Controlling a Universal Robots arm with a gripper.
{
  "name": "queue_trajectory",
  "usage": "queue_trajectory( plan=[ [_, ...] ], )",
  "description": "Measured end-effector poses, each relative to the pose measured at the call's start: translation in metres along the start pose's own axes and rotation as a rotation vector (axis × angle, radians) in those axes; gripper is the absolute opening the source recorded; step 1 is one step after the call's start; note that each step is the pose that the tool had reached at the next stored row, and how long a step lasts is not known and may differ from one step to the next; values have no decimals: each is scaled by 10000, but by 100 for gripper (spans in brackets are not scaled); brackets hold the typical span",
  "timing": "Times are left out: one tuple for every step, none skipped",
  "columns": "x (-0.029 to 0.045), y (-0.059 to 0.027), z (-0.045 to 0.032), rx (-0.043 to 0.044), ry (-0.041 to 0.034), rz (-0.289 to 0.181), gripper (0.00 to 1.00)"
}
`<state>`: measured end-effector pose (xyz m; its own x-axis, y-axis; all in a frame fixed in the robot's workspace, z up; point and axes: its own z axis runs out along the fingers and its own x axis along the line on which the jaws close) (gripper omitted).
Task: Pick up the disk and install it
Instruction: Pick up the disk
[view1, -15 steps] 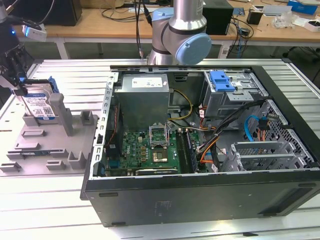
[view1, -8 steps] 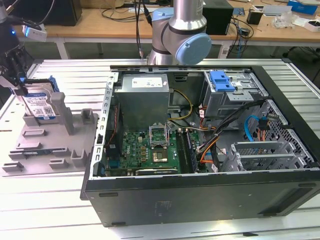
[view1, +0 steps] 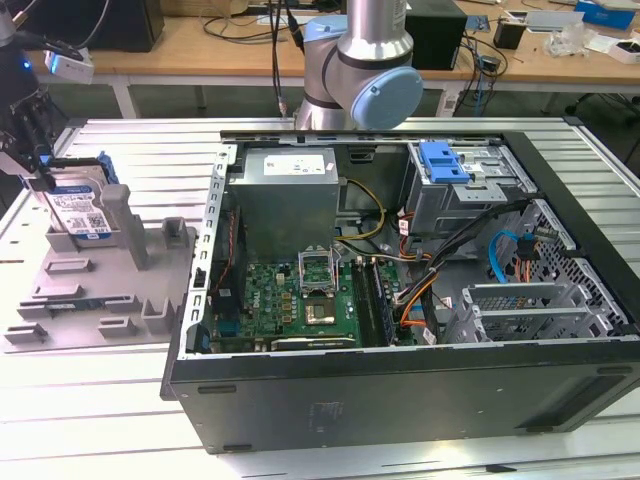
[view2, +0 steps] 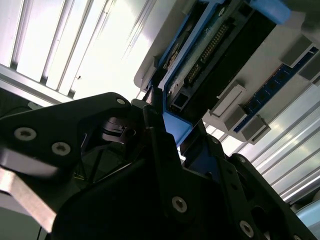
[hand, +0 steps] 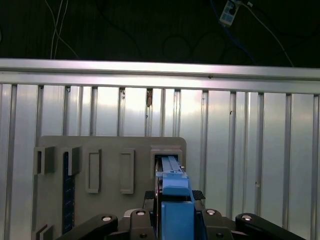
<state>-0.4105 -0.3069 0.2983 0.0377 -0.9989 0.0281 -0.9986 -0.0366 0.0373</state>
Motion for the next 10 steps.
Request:
queue_trajectory(
  plan=[
    [0,0,0,0,0,0,37],
    [0,0,0,0,0,0,37],
    [0,0,0,1,0,0,37],
    [0,0,-1,3,-1,0,37],
    [0,0,-2,4,-2,0,37],
    [0,0,-7,3,-1,0,37],
    [0,1,-19,2,-1,0,37],
    [1,1,-26,2,-1,0,37],
    [1,1,-34,1,0,1,37],
    [1,2,-44,1,0,1,37]
  ],
)
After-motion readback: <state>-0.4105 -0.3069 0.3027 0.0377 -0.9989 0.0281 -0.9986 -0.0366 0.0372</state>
